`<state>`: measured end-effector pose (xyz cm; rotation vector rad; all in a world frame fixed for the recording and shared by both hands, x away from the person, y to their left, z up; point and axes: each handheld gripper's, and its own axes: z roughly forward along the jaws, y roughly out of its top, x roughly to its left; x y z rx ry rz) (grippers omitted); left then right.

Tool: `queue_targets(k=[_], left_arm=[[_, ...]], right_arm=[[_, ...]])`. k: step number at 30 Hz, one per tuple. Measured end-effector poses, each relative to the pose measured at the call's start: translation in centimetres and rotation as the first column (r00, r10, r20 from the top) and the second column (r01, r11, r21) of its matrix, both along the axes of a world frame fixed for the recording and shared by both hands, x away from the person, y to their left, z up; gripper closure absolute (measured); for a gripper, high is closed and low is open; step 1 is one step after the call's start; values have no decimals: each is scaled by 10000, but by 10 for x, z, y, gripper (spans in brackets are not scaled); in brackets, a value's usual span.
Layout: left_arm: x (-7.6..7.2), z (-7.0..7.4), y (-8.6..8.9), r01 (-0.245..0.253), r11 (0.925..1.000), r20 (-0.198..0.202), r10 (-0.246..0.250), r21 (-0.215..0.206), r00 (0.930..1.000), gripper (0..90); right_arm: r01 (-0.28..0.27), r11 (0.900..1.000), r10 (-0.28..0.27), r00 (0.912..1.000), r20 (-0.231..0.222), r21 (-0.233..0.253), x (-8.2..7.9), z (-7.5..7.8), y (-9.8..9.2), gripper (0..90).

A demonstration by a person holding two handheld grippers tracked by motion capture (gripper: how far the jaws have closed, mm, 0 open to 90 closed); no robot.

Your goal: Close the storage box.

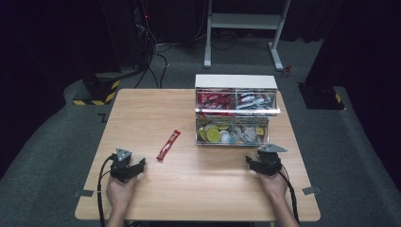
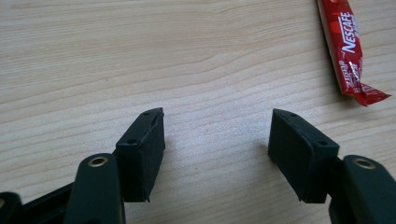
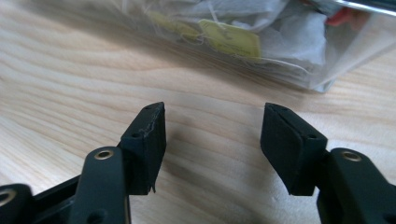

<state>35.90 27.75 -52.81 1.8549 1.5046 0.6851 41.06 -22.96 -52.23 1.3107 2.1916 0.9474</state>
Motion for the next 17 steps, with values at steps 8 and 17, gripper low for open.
queue_targets(k=[8, 17], left_arm=[[0, 0, 0, 13, 10000, 4, -13, 17, 10000, 359], [0, 0, 0, 59, 10000, -14, -59, 19, 10000, 346]], right_arm=[[350, 9992, -350, 9994, -3, -175, 0, 0, 1, 320], [473, 9988, -474, 9988, -79, -104, -1, 0, 1, 317]])
